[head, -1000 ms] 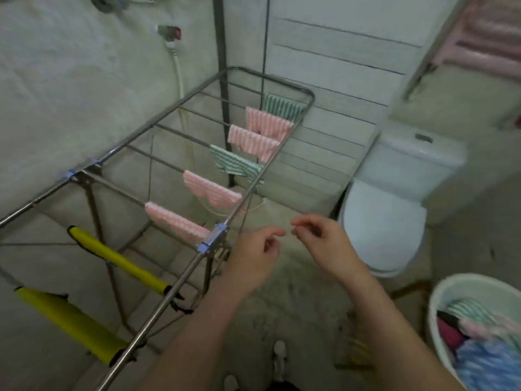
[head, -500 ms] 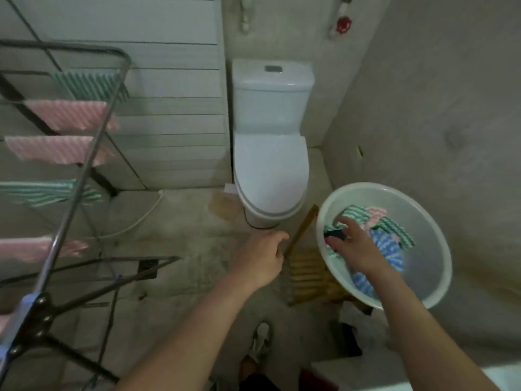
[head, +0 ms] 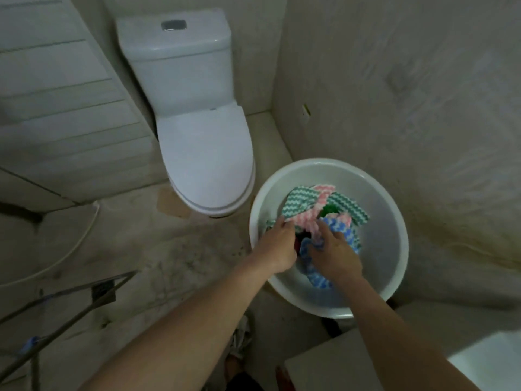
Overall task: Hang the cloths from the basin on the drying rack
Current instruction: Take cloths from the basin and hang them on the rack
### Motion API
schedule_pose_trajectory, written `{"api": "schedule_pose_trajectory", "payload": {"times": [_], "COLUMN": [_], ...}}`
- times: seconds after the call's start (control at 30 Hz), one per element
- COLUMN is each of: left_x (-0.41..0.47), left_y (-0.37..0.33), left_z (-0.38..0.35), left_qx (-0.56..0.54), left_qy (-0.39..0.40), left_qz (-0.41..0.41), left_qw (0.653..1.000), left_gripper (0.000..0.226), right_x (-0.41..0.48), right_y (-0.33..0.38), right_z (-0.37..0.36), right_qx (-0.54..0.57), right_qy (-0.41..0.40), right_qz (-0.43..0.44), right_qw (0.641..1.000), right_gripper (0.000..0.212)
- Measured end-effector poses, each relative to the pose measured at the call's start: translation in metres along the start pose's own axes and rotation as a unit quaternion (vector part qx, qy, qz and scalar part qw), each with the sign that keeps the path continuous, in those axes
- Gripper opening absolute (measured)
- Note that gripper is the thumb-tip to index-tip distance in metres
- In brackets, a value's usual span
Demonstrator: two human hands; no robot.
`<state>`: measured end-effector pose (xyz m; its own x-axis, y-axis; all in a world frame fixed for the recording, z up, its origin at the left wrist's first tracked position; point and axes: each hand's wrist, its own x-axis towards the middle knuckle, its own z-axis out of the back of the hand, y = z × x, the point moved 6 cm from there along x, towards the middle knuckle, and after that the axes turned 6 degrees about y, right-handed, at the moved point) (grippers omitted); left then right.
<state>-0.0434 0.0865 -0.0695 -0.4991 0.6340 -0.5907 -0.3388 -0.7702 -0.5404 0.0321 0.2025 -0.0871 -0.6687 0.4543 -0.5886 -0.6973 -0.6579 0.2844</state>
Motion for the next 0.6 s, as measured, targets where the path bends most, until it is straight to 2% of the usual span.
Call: {"api": "schedule_pose_trajectory", "payload": {"times": [0.07,0.13,0.2,0.23,0.3,0.33,0.37,0.43,0.47,0.5,0.53,0.57,0.6], "left_x": [0.022,0.040,0.052,0.057,0.064,0.065,0.065,0.063,0.059,0.054,0.049,0.040,0.033], "left_y": [0.003,0.008,0.013,0.013,0.012,0.011,0.010,0.008,0.007,0.004,0.001,-0.002,-0.005], "left_z": [-0.002,-0.008,-0.018,-0.023,-0.026,-0.024,-0.023,-0.016,-0.011,-0.002,0.005,0.013,0.019], "left_qx": [-0.031,-0.074,-0.105,-0.129,-0.179,-0.194,-0.207,-0.230,-0.222,-0.208,-0.209,-0.240,-0.287], "left_qy": [0.000,0.007,0.014,0.002,-0.039,-0.050,-0.049,-0.062,-0.087,-0.124,-0.163,-0.200,-0.224], "left_qz": [0.025,0.053,0.084,0.094,0.106,0.106,0.109,0.108,0.097,0.076,0.049,0.015,-0.013], "left_qw": [0.999,0.996,0.991,0.987,0.977,0.974,0.971,0.965,0.966,0.967,0.963,0.950,0.931], "left_gripper": [0.057,0.071,0.075,0.066,0.030,0.022,0.027,0.022,0.018,0.018,0.019,0.019,0.018], "right_x": [0.007,0.010,0.009,0.009,0.007,0.007,0.007,-0.001,-0.007,-0.010,-0.012,-0.012,-0.011], "right_y": [-0.008,-0.018,-0.022,-0.023,-0.025,-0.025,-0.025,-0.023,-0.023,-0.026,-0.028,-0.030,-0.033], "right_z": [0.001,0.002,0.002,0.002,0.006,0.012,0.023,0.053,0.064,0.071,0.072,0.069,0.064], "right_qx": [-0.009,-0.022,-0.014,0.000,-0.005,-0.022,-0.031,-0.002,0.069,0.179,0.315,0.461,0.593], "right_qy": [0.003,0.028,0.065,0.089,0.132,0.122,0.072,-0.099,-0.164,-0.183,-0.161,-0.121,-0.075], "right_qz": [-0.033,-0.062,-0.055,-0.042,-0.014,0.002,0.029,0.101,0.122,0.126,0.111,0.081,0.035], "right_qw": [0.999,0.997,0.996,0.995,0.991,0.992,0.996,0.990,0.976,0.958,0.929,0.875,0.801], "right_gripper": [0.044,0.037,0.024,0.016,0.023,0.024,0.024,0.021,0.017,0.015,0.016,0.017,0.018]}}
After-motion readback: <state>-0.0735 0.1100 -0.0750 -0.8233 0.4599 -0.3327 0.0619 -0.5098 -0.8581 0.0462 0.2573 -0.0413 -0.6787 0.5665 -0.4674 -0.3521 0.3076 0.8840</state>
